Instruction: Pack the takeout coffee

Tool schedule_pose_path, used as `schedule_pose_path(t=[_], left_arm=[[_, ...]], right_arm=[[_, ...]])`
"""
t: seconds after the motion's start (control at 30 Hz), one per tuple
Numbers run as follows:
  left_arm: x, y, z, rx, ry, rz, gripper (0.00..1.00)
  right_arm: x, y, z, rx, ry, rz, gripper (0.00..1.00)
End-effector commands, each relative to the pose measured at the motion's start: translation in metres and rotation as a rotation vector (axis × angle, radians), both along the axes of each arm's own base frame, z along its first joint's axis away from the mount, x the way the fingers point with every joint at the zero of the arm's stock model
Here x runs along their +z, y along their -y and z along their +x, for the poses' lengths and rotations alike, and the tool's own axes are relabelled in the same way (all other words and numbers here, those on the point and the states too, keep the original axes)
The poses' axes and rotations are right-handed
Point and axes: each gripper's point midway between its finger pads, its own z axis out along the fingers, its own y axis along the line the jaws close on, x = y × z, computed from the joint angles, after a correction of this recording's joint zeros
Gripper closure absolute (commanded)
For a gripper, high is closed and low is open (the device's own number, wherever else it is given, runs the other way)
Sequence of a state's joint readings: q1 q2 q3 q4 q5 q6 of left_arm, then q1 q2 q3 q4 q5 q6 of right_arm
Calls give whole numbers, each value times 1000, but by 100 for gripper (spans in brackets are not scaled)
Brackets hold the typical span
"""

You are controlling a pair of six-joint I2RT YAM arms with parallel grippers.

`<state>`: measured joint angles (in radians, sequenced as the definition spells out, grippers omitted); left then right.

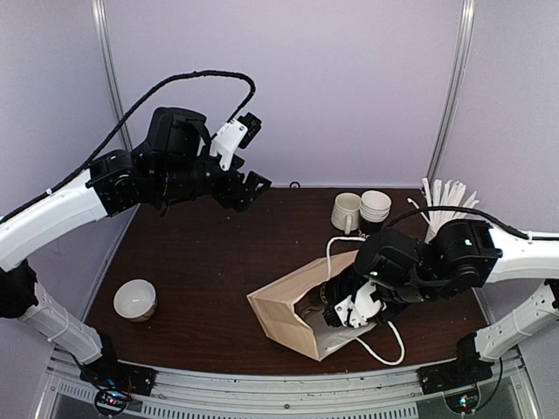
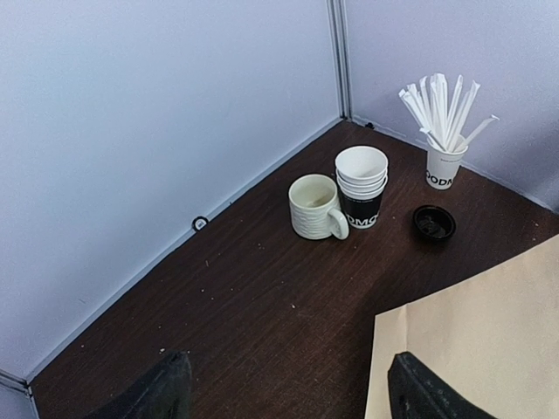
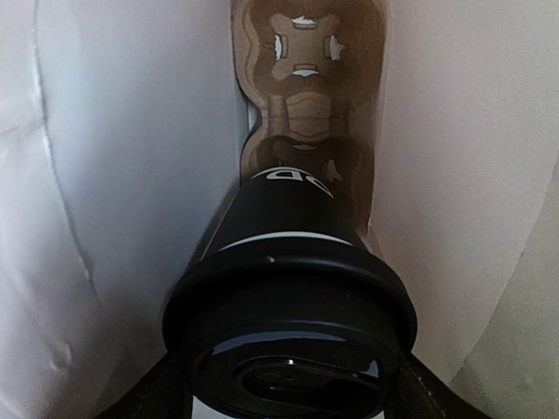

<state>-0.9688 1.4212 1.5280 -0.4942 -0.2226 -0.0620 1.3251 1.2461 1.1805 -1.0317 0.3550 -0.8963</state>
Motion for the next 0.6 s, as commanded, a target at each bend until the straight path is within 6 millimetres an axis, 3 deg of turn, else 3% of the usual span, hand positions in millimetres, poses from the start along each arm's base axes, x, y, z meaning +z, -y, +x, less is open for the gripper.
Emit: schedule_pose_path(t=[0.0,0.57], left_arm=[[20,6,4,-12,26,-71,19],[5,6,8,-25,-2,-70,19]], right_arm=[[5,-10,14,-24,104,45,46],[-21,-25,24,-33,144,29,46]])
